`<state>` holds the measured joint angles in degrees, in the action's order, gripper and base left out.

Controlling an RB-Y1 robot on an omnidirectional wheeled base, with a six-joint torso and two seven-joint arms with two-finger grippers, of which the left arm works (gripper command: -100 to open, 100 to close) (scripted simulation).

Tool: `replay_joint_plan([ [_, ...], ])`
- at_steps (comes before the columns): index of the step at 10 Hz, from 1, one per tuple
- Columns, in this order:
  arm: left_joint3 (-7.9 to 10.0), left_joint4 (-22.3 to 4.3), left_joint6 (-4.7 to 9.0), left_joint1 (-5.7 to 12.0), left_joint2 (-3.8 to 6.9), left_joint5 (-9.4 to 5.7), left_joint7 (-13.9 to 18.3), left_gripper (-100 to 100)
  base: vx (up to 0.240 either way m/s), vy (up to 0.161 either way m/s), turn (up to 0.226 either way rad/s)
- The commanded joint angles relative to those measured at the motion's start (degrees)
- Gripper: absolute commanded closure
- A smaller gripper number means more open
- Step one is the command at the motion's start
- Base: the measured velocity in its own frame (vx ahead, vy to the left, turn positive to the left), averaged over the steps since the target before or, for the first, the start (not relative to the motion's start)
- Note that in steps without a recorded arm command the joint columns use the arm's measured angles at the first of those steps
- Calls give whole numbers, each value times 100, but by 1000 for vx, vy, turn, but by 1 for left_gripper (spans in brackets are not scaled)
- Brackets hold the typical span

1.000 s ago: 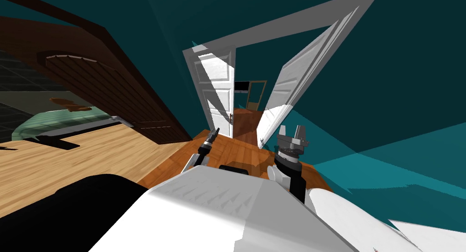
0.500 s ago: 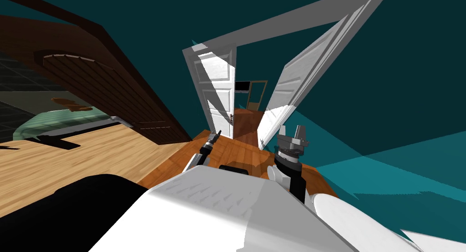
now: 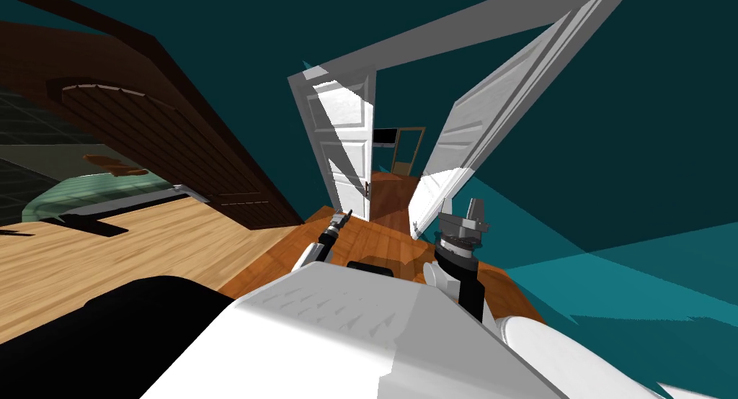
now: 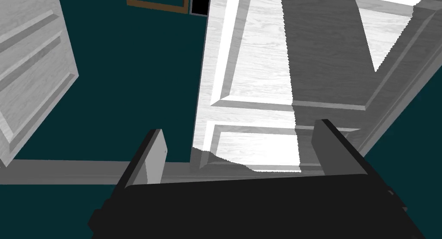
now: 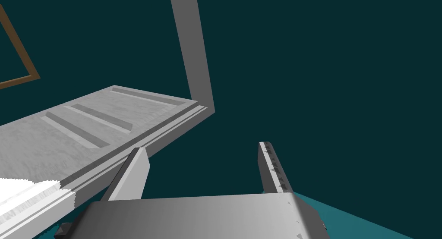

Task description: Push the door open

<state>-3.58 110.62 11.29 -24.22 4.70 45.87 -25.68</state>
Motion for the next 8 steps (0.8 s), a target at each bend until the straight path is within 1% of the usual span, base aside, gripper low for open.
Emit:
replay_joint_plan([
  [1, -7, -67, -77, 47, 29, 168, -52, -100, 39, 5, 7],
  [2, -32, -190, -186, 88, 35, 398, -179, -100, 45, 11, 17],
  [3, -32, -190, -186, 88, 35, 459, -179, -100, 40, 13, 7],
  [4, -58, -313, -295, 129, 42, 675, -306, -100, 45, 11, 14],
  [5, -58, -313, -295, 129, 42, 750, -306, -100, 42, 7, 11],
  [6, -84, -436, -404, 170, 48, 964, -433, -100, 54, 12, 19],
  [7, -84, -436, -404, 170, 48, 1040, -433, -100, 48, 8, 5],
  [8, -109, -558, -513, 211, 54, 1256, -560, -100, 56, 12, 21],
])
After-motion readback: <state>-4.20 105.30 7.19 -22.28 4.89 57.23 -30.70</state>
